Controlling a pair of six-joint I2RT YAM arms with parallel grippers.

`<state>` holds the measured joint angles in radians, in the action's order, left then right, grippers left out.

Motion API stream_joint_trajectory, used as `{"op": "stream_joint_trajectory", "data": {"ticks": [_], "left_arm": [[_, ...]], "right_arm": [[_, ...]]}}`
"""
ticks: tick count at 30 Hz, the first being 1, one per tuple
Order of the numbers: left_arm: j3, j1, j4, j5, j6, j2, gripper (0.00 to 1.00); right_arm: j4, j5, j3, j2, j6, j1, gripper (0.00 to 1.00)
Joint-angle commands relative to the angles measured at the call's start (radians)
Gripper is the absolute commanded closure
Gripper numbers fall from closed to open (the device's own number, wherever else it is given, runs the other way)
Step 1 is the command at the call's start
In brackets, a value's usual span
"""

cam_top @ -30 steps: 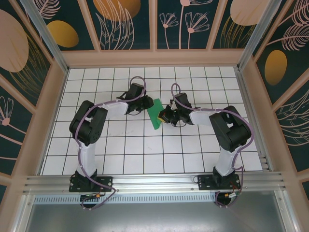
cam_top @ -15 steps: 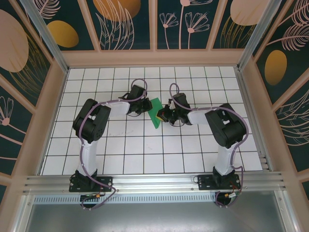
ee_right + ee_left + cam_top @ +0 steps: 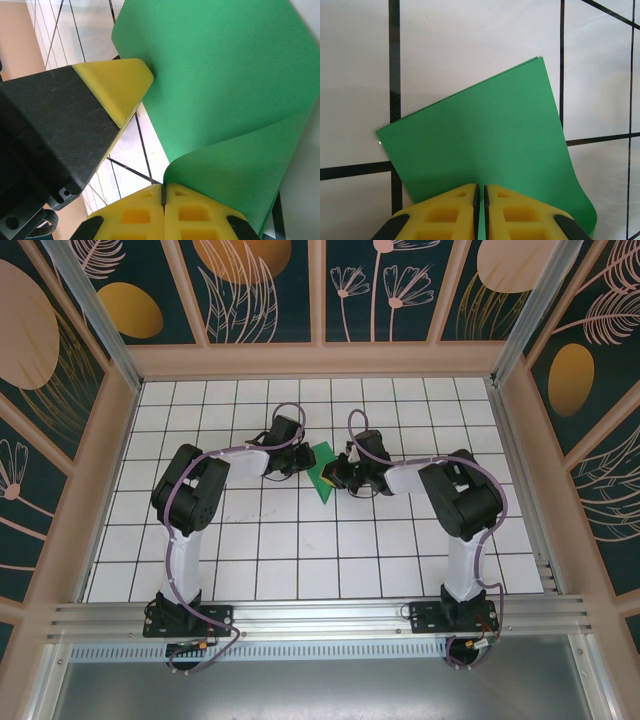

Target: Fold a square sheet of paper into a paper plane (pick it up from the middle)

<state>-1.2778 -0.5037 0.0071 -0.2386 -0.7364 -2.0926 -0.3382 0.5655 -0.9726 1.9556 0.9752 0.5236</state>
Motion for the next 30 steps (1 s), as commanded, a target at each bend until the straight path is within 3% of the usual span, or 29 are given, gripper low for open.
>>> {"op": "stream_joint_trajectory", "data": {"ticks": [1,30], "left_arm": [[-0.014,-0.001,-0.043,-0.030,0.019,-0.034,0.85],[-0.011,-0.001,-0.032,-0.060,0.022,-0.029,0.84]], "right_arm": [[-0.009,-0.012,-0.035,0.018,-0.022,-0.001,0.95],[0.144,-0.017,-0.050,0.025,-0.146,0.013,0.94]]}}
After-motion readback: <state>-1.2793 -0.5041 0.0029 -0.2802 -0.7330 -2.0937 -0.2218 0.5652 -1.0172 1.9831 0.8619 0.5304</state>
